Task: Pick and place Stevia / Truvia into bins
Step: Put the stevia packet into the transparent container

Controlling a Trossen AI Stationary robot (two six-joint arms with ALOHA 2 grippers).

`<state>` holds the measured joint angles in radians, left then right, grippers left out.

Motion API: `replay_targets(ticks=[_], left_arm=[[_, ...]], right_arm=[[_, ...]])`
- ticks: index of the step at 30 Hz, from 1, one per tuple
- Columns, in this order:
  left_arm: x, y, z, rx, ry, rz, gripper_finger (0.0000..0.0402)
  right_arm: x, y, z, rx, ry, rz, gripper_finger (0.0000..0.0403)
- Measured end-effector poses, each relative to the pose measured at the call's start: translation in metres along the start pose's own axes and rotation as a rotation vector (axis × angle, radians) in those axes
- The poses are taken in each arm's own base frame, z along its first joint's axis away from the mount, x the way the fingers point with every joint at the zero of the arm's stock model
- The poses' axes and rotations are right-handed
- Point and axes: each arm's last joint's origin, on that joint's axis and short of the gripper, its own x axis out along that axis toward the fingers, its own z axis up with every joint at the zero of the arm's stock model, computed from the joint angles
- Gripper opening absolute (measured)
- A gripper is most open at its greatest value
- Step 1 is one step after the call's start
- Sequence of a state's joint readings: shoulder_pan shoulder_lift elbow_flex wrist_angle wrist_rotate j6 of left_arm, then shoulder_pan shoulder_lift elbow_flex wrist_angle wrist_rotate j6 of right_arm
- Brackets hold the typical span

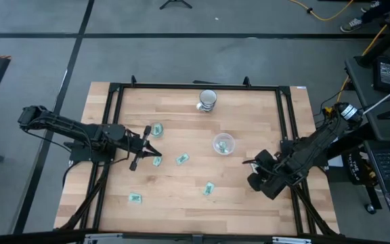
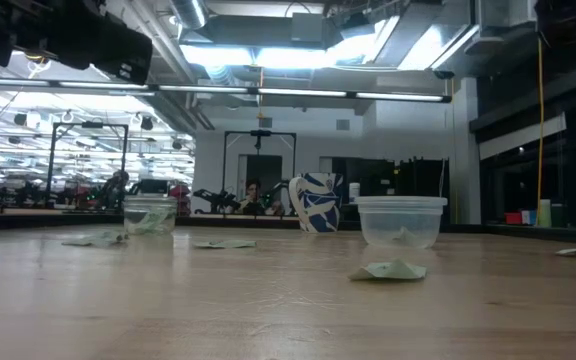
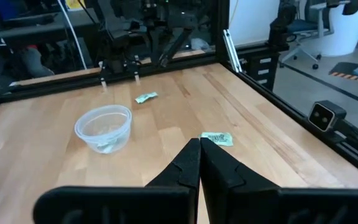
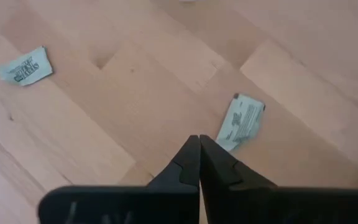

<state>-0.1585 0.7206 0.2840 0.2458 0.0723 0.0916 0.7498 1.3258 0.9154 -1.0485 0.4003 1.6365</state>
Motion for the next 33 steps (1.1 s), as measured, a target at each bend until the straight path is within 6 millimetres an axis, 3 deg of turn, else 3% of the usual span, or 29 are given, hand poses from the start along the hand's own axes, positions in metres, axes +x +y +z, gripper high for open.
replay_targets(ticks=[12, 25, 33], left_arm=[[0.001, 0.000, 0.002, -0.026, -0.019, 0.005, 0.0002], [0.001, 0.002, 0.001, -0.061, -0.014, 0.067, 0.0002], [0.001, 0.003, 0.001, -0.062, -0.011, 0.106, 0.0002]], right_arm=[[0.010, -0.008, -0.004, -0.009, -0.001, -0.047, 0.0012], [0.040, -0.025, -0.017, 0.099, 0.035, -0.072, 0.0141], [0.061, -0.036, -0.025, 0.107, 0.039, -0.052, 0.0191]])
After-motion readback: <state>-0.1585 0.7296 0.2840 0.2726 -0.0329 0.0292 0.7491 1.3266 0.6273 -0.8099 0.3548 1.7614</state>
